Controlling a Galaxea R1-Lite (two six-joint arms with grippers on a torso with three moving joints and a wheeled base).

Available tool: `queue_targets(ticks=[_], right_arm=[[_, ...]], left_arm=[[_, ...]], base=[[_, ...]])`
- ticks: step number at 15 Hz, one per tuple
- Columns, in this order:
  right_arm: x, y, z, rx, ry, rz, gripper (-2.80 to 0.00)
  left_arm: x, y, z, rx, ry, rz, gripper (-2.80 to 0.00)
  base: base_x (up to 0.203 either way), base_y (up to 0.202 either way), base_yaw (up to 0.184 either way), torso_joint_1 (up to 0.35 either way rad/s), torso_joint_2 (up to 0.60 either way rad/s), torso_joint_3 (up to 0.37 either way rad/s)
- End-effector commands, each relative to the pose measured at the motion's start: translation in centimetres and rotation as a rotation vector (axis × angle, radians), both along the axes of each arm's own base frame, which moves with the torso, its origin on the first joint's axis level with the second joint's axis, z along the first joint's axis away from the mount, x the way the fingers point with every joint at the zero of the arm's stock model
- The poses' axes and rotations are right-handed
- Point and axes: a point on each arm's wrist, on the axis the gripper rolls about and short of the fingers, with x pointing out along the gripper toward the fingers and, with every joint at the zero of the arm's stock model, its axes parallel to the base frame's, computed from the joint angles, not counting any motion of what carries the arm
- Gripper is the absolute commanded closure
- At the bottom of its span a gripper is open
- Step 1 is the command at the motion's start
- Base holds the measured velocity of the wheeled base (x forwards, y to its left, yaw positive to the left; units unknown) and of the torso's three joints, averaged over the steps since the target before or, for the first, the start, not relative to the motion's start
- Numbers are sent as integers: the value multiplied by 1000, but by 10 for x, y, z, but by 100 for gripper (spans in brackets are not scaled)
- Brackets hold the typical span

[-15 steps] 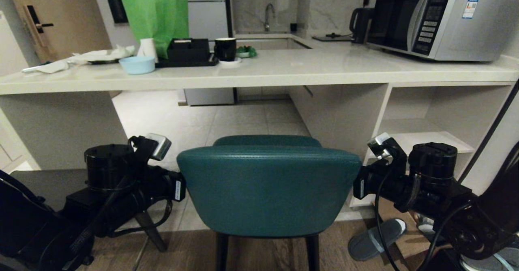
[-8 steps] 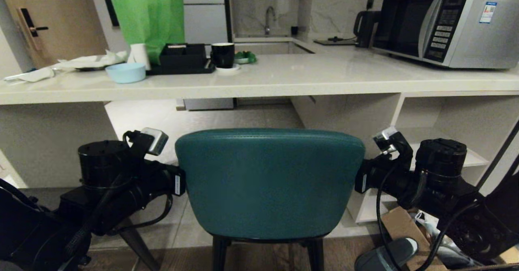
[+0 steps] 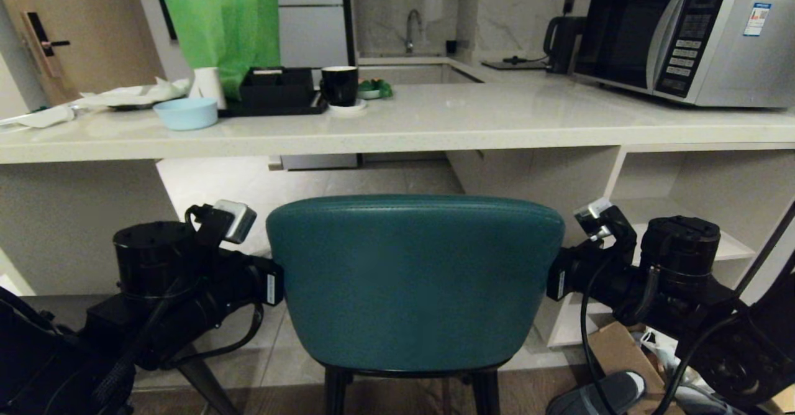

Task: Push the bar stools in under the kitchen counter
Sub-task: Push the blue chair back under the dining table

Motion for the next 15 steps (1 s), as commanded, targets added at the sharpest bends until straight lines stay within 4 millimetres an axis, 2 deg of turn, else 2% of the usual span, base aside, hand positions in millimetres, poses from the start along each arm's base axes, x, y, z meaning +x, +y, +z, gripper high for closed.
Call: queue_targets(ticks=[1, 7, 11, 15], right_arm=[[-2, 0, -7, -11, 27, 4, 0], [-33, -7, -31, -87, 65, 50, 0], [-54, -8, -43, -106, 141, 127, 0], [-65, -7, -52, -132, 188, 161, 0]], left_arm=[[-2, 0, -2, -8, -18, -7, 0], [-34, 8, -17, -1, -13, -30, 0], [-50, 0, -23, 11, 14, -93, 0], [-68, -2, -35, 41, 79, -145, 0]], base=[[0, 0, 0, 0, 0, 0], [0, 0, 0, 0, 0, 0], [0, 0, 0, 0, 0, 0], [0, 0, 0, 0, 0, 0]])
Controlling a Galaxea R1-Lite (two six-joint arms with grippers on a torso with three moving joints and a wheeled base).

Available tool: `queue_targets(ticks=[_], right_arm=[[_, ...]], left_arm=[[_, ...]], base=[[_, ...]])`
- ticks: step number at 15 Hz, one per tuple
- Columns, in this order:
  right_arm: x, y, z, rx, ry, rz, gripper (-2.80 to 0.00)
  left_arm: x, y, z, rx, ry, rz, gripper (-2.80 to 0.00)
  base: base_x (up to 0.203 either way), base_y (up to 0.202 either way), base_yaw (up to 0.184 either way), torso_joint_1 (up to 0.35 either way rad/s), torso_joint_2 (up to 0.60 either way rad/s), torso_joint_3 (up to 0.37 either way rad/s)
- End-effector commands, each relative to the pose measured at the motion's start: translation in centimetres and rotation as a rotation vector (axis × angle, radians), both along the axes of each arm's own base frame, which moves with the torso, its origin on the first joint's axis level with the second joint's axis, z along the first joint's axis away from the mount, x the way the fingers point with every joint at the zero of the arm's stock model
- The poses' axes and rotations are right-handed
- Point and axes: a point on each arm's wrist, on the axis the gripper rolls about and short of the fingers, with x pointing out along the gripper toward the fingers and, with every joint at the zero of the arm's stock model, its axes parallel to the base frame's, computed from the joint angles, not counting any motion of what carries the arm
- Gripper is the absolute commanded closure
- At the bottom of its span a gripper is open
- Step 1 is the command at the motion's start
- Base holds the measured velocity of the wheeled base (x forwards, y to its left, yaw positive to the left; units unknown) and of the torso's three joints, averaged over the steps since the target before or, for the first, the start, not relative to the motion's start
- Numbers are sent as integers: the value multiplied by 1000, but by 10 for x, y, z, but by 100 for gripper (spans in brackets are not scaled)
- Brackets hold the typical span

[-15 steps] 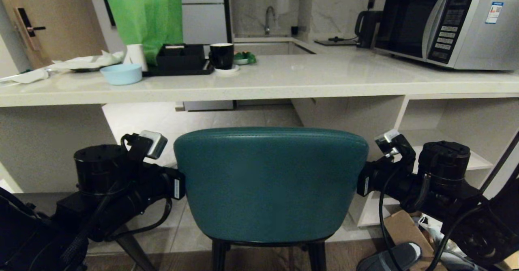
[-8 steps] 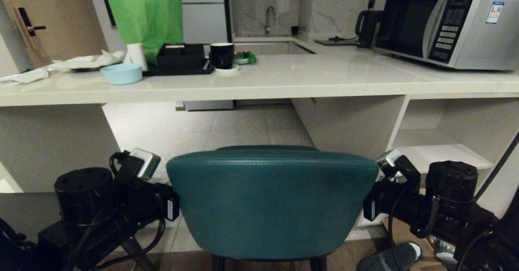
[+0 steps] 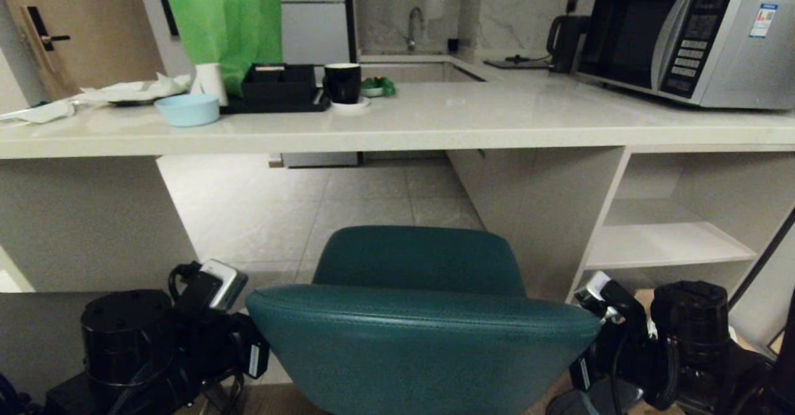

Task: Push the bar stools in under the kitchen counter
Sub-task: Push the blue chair back under the dining table

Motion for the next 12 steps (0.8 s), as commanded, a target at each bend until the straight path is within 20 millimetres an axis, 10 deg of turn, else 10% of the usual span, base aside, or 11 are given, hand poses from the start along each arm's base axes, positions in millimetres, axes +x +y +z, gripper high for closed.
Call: queue_targets(ticks=[1, 5, 12], right_arm=[[-7, 3, -5, -2, 24, 30, 0], [-16, 8, -11, -19, 58, 59, 0], [53, 28, -14, -19, -124, -127, 0]], left_arm=[[-11, -3, -7, 23, 35, -51, 0], [-13, -5, -10, 30, 46, -61, 0], [-9, -7, -8, 19, 36, -49, 0]], base=[[0, 0, 0, 0, 0, 0], [0, 0, 0, 0, 0, 0], [0, 0, 0, 0, 0, 0]])
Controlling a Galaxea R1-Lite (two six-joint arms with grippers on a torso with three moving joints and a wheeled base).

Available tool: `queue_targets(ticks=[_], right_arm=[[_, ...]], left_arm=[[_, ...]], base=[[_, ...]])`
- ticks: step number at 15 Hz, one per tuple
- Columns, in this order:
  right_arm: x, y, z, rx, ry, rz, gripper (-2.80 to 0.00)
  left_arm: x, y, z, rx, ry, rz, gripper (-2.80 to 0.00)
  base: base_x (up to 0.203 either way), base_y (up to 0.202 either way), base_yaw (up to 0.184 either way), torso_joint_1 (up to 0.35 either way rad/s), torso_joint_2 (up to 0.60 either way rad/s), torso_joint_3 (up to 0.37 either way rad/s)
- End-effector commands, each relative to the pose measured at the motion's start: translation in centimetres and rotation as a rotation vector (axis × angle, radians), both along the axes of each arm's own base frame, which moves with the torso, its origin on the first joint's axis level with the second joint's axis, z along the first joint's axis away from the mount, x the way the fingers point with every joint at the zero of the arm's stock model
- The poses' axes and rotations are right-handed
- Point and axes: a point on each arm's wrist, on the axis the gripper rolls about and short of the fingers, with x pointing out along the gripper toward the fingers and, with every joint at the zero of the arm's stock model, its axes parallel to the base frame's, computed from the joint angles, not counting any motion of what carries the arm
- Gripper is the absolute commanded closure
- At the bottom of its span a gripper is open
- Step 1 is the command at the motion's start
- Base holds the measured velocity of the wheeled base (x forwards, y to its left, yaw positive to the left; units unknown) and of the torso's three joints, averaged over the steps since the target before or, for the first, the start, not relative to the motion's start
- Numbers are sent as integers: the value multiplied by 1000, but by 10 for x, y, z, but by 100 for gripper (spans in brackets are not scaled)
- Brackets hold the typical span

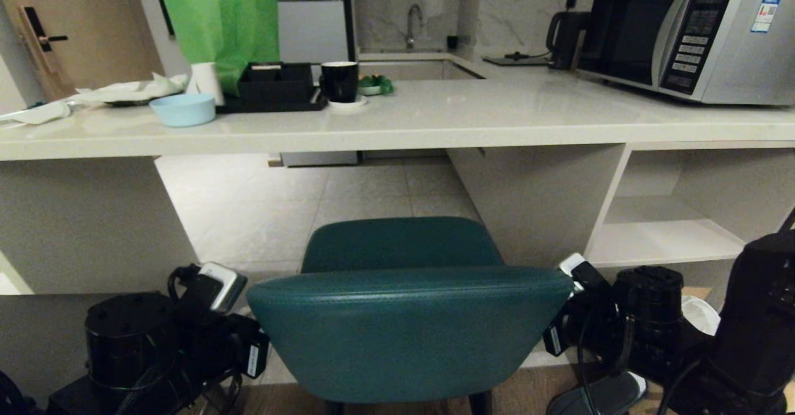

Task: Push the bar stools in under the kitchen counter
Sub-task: Push the blue chair back under the dining table

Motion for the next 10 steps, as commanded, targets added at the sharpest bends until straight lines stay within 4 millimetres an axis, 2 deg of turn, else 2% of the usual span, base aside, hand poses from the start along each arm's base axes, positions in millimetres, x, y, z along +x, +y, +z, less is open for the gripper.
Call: queue_targets(ticks=[1, 4, 6, 10], right_arm=[[12, 12, -6, 0, -29, 10, 0], [12, 13, -8, -7, -25, -6, 0], [10, 12, 1, 27, -31, -19, 0], [2, 9, 9, 41, -31, -22, 0]], left_arm=[[-1, -3, -1, -11, 4, -32, 0], [7, 1, 2, -22, -14, 2, 0], [18, 0, 4, -32, -30, 22, 0], [34, -2, -7, -15, -6, 51, 0]], base=[[0, 0, 0, 0, 0, 0], [0, 0, 0, 0, 0, 0], [0, 0, 0, 0, 0, 0], [0, 0, 0, 0, 0, 0]])
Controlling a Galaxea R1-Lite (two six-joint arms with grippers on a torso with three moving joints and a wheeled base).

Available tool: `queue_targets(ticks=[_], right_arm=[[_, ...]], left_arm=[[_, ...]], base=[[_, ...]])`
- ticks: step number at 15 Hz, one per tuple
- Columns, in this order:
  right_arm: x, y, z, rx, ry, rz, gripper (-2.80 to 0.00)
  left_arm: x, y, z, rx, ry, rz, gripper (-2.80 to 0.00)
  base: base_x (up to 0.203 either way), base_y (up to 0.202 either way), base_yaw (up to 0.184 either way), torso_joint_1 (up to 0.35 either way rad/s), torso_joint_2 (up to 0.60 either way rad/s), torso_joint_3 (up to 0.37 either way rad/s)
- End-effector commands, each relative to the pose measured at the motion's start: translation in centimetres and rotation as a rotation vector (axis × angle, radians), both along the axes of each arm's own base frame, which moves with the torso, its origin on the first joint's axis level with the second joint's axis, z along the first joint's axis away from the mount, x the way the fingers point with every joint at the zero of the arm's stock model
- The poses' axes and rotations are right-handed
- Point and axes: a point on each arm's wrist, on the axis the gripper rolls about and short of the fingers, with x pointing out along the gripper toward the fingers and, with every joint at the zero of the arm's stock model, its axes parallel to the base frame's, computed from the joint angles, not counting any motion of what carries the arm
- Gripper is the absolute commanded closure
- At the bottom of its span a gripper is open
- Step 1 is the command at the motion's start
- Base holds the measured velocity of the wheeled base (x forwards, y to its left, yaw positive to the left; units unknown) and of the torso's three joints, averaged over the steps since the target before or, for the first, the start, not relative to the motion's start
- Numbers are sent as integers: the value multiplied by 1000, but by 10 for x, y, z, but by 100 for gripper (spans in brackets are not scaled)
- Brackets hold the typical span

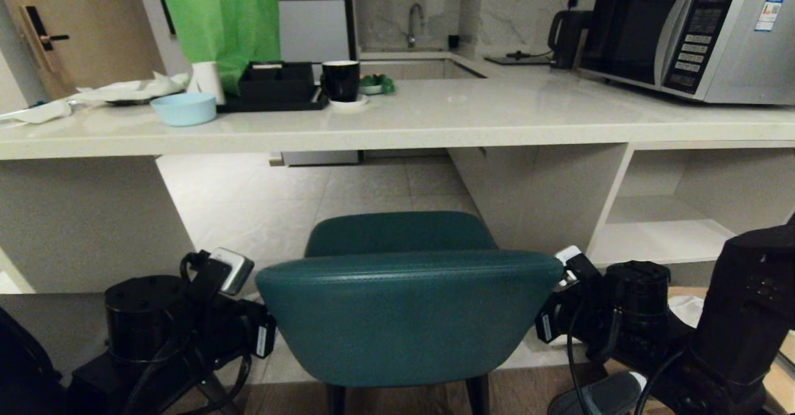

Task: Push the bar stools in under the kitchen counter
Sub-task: Push the blue chair back under the dining table

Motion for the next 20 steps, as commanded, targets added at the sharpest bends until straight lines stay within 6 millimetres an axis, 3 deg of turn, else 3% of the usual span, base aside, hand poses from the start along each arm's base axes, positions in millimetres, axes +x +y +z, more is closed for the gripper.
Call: queue_targets(ticks=[1, 6, 20], right_arm=[[-7, 6, 7, 8, -21, 35, 0], [-6, 7, 9, 11, -31, 35, 0], [-9, 8, 7, 6, -22, 43, 0]], left_arm=[[10, 1, -10, 20, 19, 37, 0], [19, 4, -13, 24, 19, 64, 0], [19, 4, -12, 24, 16, 66, 0]], base=[[0, 0, 0, 0, 0, 0], [24, 0, 1, -3, 1, 2], [186, 0, 1, 1, 4, 2]])
